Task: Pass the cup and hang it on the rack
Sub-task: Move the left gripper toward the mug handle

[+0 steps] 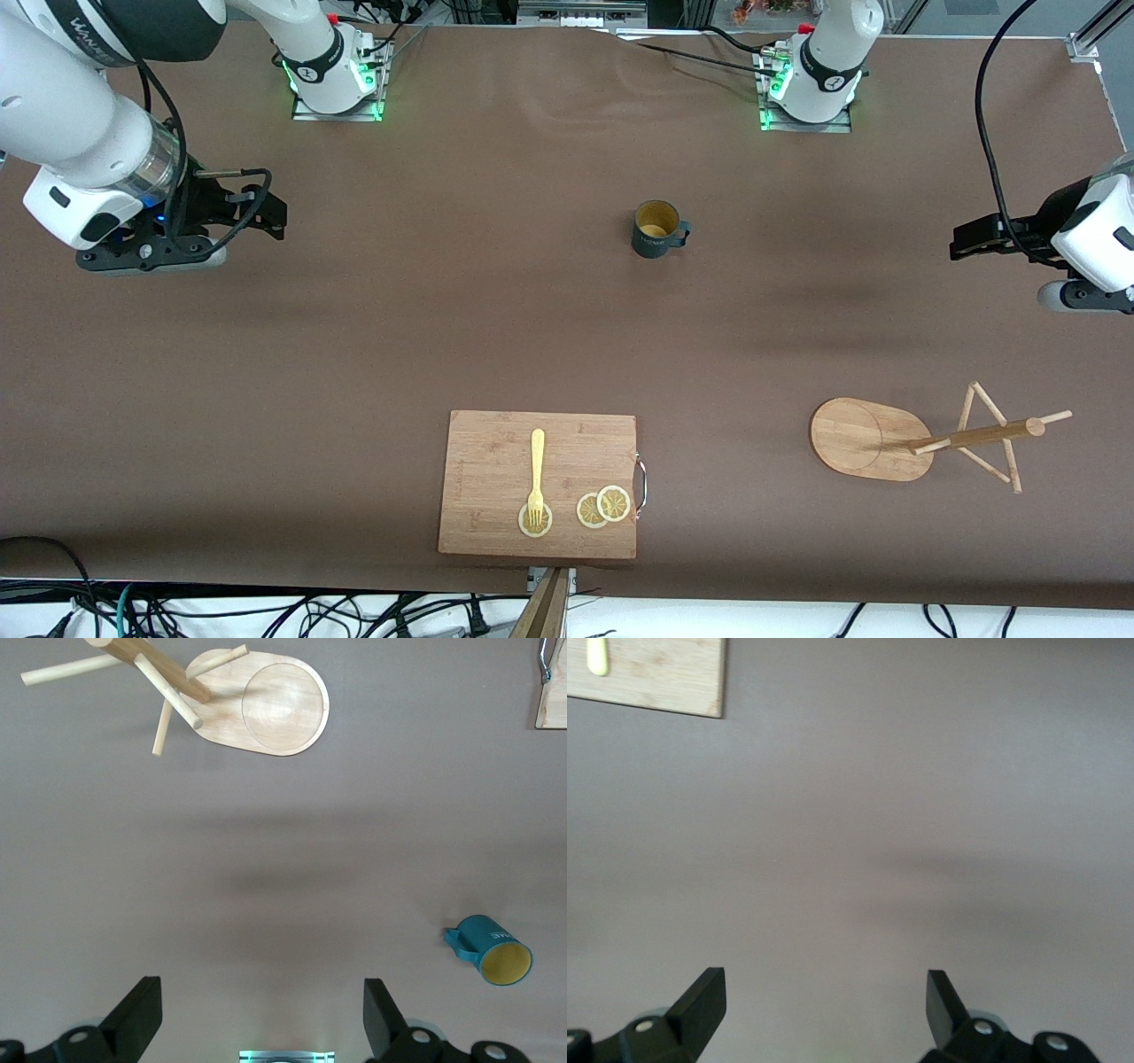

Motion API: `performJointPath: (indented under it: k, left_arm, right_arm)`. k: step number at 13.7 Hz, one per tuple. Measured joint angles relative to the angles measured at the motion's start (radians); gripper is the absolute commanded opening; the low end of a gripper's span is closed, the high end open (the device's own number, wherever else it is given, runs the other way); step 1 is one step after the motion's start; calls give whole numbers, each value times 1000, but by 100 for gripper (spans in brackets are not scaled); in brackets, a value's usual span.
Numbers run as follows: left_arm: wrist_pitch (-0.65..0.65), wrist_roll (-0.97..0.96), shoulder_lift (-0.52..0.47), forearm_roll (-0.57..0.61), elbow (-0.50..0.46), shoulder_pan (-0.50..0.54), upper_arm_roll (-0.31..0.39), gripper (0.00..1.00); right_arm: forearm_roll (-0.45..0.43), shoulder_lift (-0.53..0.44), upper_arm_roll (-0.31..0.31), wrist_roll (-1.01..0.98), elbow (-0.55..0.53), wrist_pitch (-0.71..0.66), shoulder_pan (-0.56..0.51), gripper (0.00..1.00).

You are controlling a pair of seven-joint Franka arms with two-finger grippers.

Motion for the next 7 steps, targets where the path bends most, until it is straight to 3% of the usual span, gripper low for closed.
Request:
performJointPath:
  k: [7]
  left_arm:
    - [0,0,25,-45,0,5,3,100]
  right_arm:
    - [-50,2,-17,2,24,-5,1,100]
